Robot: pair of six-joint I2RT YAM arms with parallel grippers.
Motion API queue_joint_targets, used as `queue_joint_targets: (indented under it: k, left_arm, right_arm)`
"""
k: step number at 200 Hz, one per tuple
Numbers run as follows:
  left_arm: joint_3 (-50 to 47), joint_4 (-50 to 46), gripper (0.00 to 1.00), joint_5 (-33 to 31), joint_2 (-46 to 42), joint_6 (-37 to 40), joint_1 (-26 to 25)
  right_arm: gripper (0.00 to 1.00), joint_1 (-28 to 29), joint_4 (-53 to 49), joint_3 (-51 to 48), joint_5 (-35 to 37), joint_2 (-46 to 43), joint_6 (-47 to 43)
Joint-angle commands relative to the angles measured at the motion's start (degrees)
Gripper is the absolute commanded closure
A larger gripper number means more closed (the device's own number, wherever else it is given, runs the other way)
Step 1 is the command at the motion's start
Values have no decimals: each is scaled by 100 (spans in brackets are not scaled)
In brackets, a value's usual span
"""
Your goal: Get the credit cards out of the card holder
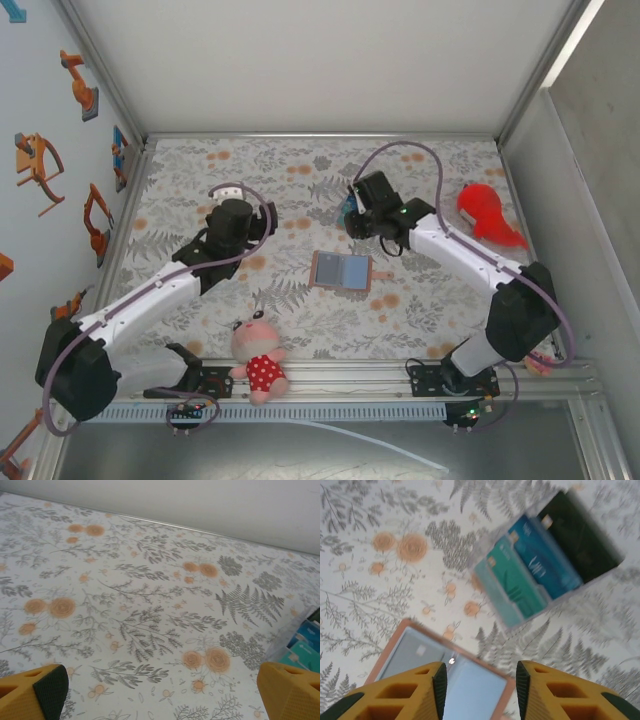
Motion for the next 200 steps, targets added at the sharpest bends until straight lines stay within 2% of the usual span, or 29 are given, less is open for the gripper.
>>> queue_joint_targets:
  k: [1,23,60,130,200]
  left_arm:
    - [-166,-136,3,-632,-307,-490,35]
    - [-316,-443,3,-992,-516,-796,41]
    - [-535,-785,3,-1239,-740,-998,66]
    - [-646,-910,3,-1364,-789,-1174,83]
    - [-522,-929,3,-1289,-624,-1187,90]
  right_arm:
    - [59,370,-86,-243,559,8,1082]
    - [60,802,13,-300,572,315,1461]
    - [60,1368,-13,-24,651,1003,1660]
    - [56,1410,111,335,216,1834,1779]
    - [50,1410,231,262,-129,2182,1845]
